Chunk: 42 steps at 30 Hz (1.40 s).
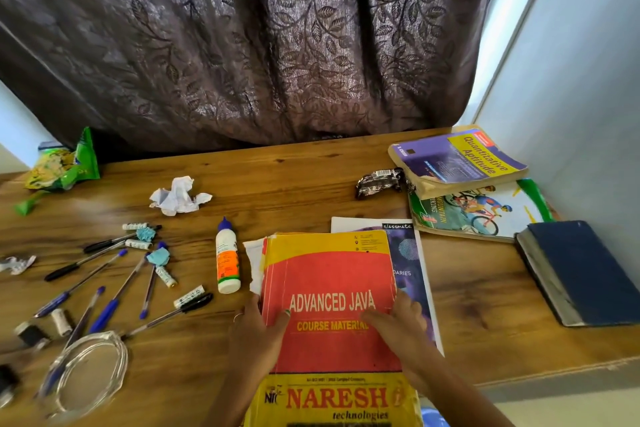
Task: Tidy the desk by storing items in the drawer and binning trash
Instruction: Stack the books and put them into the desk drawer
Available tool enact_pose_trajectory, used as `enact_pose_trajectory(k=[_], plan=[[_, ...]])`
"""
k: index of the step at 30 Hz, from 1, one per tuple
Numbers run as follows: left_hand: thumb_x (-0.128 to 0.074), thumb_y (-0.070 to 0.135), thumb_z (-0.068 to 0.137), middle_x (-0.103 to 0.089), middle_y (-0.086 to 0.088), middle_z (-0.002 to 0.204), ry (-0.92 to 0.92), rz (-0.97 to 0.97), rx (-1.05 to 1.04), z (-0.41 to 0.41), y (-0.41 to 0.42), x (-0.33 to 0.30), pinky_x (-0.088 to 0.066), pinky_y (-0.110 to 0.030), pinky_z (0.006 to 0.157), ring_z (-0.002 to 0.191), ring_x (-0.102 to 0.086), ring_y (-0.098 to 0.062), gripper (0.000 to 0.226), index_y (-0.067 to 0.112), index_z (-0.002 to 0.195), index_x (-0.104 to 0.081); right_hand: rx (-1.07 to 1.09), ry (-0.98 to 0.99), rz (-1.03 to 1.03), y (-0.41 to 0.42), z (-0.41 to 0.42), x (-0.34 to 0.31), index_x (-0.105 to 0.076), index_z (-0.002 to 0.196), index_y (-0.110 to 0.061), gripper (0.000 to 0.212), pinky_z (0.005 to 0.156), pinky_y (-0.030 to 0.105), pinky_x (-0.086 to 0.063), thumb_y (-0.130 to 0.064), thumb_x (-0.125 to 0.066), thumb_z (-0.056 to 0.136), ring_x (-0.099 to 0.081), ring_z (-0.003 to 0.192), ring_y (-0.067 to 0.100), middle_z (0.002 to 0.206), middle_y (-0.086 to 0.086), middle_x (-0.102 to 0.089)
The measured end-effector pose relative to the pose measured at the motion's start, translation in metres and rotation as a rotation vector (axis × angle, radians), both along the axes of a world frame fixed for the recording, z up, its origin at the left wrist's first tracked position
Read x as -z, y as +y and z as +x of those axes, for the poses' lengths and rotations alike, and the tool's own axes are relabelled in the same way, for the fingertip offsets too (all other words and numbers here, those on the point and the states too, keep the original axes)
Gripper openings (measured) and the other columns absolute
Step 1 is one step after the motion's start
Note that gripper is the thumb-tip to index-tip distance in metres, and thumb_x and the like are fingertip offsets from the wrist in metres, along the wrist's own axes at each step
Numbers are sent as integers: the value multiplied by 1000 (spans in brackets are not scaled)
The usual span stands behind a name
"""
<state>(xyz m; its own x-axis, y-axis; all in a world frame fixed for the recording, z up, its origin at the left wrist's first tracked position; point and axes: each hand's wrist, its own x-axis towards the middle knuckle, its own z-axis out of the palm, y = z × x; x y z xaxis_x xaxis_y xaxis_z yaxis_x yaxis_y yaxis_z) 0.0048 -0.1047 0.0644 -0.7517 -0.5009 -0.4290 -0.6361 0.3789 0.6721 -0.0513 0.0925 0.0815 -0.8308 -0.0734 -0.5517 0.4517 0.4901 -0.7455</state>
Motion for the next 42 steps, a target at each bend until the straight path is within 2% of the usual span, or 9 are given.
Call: enact_pose_trajectory(k=[8,15,19,24,26,29,34,37,42], plan=[[-51,18,95,-57,-6,124,71,35,2,-12,-1,-6,-50,-49,92,113,-56,-26,42,19,136,-42,66,-79,-125,-15,-18,-2,-18,142,-16,95,95,34,-31,-46,-68,66,-22,124,24,130,4,-27],[-42,5,97,-61,5,93,146,76,-29,-34,-2,-10,-45,-22,55,75,-60,-10,33,17,127,-51,114,-77,-208,-21,-49,-7,-16,142,-27,117,101,52,-41,-57,-66,41,-32,127,29,137,5,-31],[-43,10,98,-63,-2,106,175,141,-65,-37,2,-6,-48,-23,60,83,-61,-9,31,19,127,-49,82,-64,-206,-16,-56,0,0,148,-25,104,106,51,-35,-43,-68,72,-24,134,29,144,2,-22],[-53,34,93,-58,-7,125,149,250,-155,-37,5,3,-51,-52,89,107,-60,-26,46,25,136,-40,113,-114,-402,1,-59,2,-53,118,-26,43,93,46,-49,-29,-65,77,-59,107,26,122,7,-58],[-53,58,81,-38,-7,148,116,56,-154,-43,12,3,-36,-55,105,130,-41,-31,77,23,145,-28,209,-160,-502,11,-66,6,-50,120,-16,35,79,41,-54,-16,-59,87,-66,94,27,113,13,-64],[-58,44,87,-4,1,160,219,-260,-94,-55,34,-12,-10,-48,115,145,-4,-27,85,20,152,-8,328,-106,-500,21,-85,3,-46,122,-9,34,59,29,-51,-14,-54,90,-65,74,20,96,14,-65],[-40,56,88,5,12,155,436,-357,232,-104,67,-3,-3,-42,118,145,9,-13,78,28,150,-2,514,-37,-523,41,-135,-17,-52,118,-11,28,73,41,-56,-18,-53,91,-64,87,28,108,17,-64],[-33,50,87,-22,6,154,441,-468,454,-137,81,11,-20,-43,116,144,-14,-17,69,20,149,-24,646,39,-568,49,-166,-30,-52,120,-5,31,76,32,-48,-12,-55,90,-60,81,21,96,9,-61],[-36,43,91,-43,0,146,425,-592,600,-160,82,30,-27,-45,112,138,-36,-21,57,18,141,-42,765,-31,-655,60,-214,-26,-52,114,-8,25,109,34,-32,-7,-52,89,-46,129,29,141,19,-45]])
